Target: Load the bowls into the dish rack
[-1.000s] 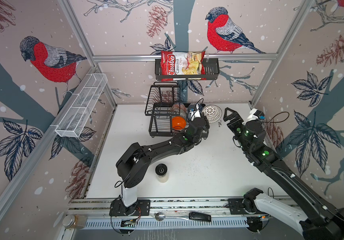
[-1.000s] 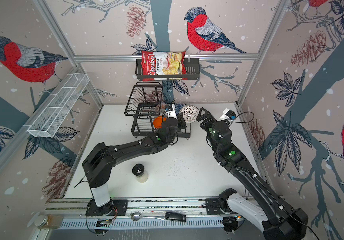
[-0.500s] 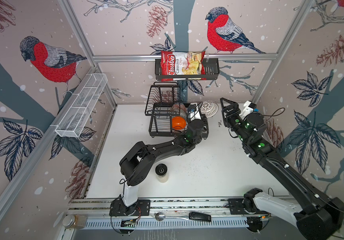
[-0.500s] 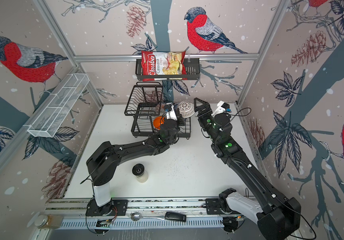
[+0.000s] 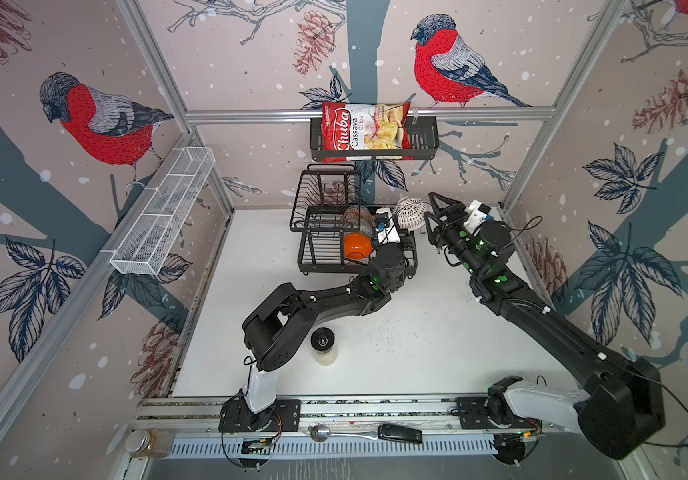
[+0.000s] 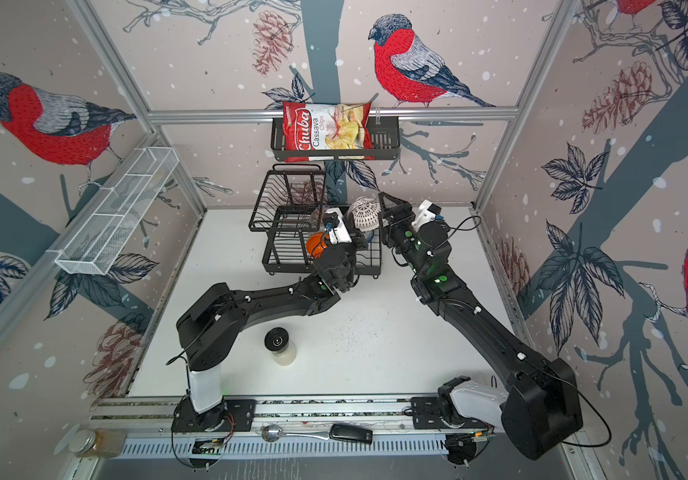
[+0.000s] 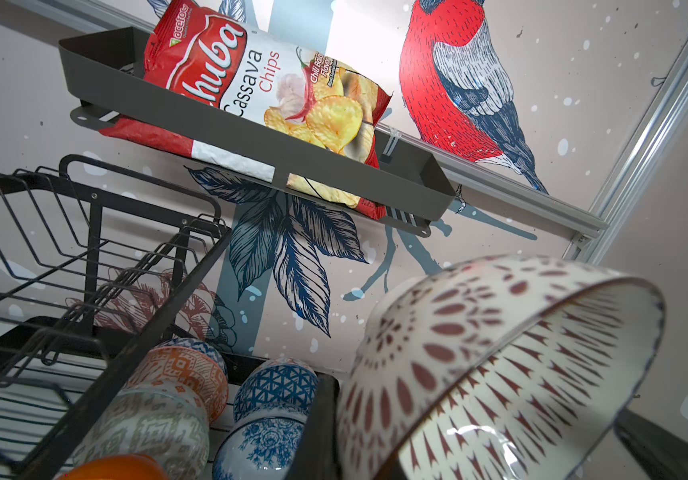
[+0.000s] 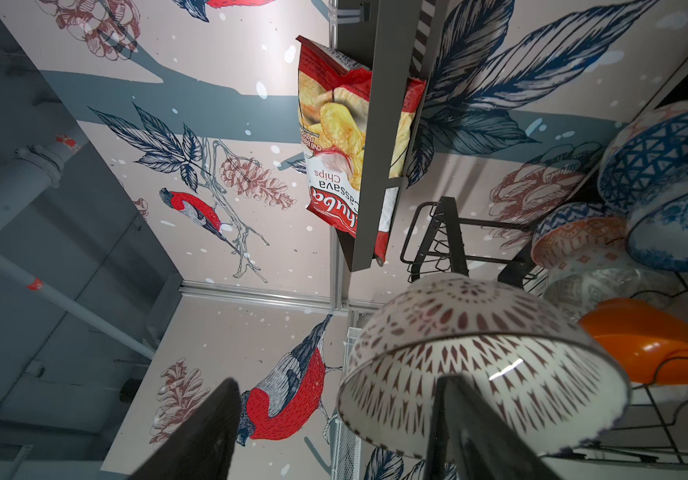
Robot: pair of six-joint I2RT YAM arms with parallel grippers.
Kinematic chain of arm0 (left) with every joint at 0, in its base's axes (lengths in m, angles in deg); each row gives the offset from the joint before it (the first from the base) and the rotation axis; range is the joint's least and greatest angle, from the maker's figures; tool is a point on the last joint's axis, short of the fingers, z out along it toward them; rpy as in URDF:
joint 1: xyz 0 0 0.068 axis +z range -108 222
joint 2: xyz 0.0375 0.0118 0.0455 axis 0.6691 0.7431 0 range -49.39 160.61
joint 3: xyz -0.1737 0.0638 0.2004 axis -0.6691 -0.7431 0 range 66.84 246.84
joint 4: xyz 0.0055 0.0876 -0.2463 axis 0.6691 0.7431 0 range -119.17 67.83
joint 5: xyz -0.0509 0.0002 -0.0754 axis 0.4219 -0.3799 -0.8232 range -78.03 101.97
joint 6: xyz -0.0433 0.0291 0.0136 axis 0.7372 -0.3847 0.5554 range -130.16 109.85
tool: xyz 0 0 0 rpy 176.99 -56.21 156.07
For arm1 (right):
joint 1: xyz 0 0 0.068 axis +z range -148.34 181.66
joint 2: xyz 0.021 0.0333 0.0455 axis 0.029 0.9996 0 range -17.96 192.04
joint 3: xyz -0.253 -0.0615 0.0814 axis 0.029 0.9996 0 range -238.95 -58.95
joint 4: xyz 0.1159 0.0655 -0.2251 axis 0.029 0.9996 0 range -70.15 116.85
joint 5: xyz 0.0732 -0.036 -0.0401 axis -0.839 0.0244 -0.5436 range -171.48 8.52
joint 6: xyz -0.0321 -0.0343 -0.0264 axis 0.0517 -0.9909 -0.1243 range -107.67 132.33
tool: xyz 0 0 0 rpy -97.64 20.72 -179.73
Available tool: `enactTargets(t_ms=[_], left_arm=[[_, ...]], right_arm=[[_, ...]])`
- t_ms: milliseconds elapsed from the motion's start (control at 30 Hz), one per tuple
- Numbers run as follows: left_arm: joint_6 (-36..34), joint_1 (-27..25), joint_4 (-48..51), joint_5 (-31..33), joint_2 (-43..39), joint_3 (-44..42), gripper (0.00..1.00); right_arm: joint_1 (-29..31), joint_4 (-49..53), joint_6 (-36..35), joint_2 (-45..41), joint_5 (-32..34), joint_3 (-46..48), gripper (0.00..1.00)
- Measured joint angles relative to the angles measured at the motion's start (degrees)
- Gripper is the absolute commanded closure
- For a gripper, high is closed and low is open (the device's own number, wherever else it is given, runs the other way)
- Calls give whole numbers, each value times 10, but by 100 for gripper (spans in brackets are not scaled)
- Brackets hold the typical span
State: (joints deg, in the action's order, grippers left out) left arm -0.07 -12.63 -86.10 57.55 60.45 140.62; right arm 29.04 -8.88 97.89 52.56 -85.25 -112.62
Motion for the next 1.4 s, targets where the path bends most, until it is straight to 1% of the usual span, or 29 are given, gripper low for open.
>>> enactTargets(t_ms=[67, 133, 300, 367, 433, 600, 767, 1000, 1200, 1400], left_arm=[[-16, -5, -18, 11, 1, -4, 100], [-30, -11, -37, 13, 2, -7, 100], [-46, -16, -73, 25, 2, -18, 100], [-57, -16, -85, 27, 2, -22, 100], [-61, -16, -96, 28, 2, -28, 100], [-76, -19, -107, 39, 1, -35, 100], [-87, -19, -108, 53, 1, -36, 100], [-94, -19, -98, 54, 0, -34, 100], [-88, -19, -81, 53, -2, -29, 100], [-74, -18, -55, 54, -6, -22, 100]], right_arm=[[0, -14, 15, 15, -11, -2, 26], [0, -33, 30, 32, -19, -8, 31], [0, -55, 63, 52, -26, -11, 39], [-1, -59, 63, 58, -26, -13, 43], [-2, -68, 76, 64, -26, -15, 52], [-4, -85, 91, 77, -44, -16, 67], [-2, -96, 104, 77, -58, -13, 78], [-1, -112, 115, 66, -64, 3, 86], [-1, -120, 117, 64, -68, 5, 96], [-2, -136, 117, 64, -71, 11, 97]])
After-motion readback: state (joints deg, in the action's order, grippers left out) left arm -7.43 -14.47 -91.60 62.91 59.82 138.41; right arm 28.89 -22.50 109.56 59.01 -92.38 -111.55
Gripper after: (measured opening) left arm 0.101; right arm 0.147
